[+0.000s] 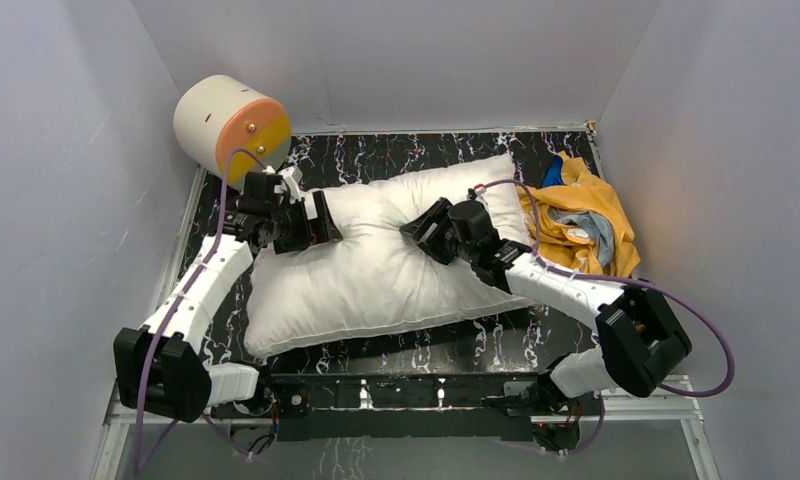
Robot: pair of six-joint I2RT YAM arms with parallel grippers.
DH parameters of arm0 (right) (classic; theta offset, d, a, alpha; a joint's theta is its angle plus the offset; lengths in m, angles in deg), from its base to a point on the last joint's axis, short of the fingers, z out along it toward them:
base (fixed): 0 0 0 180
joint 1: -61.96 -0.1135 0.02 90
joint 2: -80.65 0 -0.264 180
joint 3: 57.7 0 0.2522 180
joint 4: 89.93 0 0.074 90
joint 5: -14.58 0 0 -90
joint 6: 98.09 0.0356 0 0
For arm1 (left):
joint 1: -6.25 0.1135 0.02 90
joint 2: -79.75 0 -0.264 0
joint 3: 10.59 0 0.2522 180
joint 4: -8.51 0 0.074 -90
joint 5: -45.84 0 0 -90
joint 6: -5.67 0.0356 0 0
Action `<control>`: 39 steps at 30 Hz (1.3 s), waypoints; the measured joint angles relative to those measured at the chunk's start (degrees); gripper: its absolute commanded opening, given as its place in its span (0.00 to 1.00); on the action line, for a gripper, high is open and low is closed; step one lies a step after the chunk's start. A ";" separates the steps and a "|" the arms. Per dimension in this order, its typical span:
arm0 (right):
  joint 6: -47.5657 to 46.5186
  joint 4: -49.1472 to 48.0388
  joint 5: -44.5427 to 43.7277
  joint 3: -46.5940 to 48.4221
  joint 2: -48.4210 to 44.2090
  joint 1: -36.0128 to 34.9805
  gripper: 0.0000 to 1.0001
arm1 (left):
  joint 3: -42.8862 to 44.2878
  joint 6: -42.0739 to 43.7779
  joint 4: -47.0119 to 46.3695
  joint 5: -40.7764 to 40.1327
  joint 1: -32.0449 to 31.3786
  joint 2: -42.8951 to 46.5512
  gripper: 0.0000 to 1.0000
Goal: Remove the pillowcase from the pillow
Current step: Adjust the pillow at the center of the board, then reset both arms
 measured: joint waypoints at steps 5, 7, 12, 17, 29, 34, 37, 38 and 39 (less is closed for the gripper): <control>-4.94 6.80 -2.32 5.81 0.57 -0.81 0.80 | 4.96 1.27 -0.22 -2.93 0.02 -4.59 0.95; -8.50 10.43 -3.63 8.28 -0.20 -1.25 0.83 | 5.70 1.92 -0.70 -4.13 0.02 -5.16 0.98; -19.19 19.82 -7.58 14.08 -3.85 -2.23 0.93 | 5.70 3.13 -0.26 -7.69 -0.09 -3.15 0.98; -30.32 24.17 -11.91 13.66 -13.75 -2.45 0.99 | 5.25 1.66 1.25 -14.73 -0.26 3.08 0.98; -48.41 20.79 -25.99 9.92 -30.25 -2.43 0.99 | 7.28 -1.90 6.43 -23.91 -0.31 14.34 0.98; -48.76 23.50 -30.14 9.86 -31.15 -2.43 0.99 | 7.28 -3.50 9.27 -29.03 -0.28 16.00 0.98; -49.07 22.64 -27.98 8.68 -34.10 -2.43 0.99 | 7.28 -3.37 9.35 -29.75 -0.28 18.34 0.98; -49.00 22.36 -27.28 8.20 -35.28 -2.43 0.99 | 7.28 -3.37 9.38 -29.90 -0.28 18.93 0.98; -48.92 22.27 -26.71 7.91 -36.33 -2.43 0.99 | 7.28 -3.37 9.40 -30.23 -0.28 19.58 0.98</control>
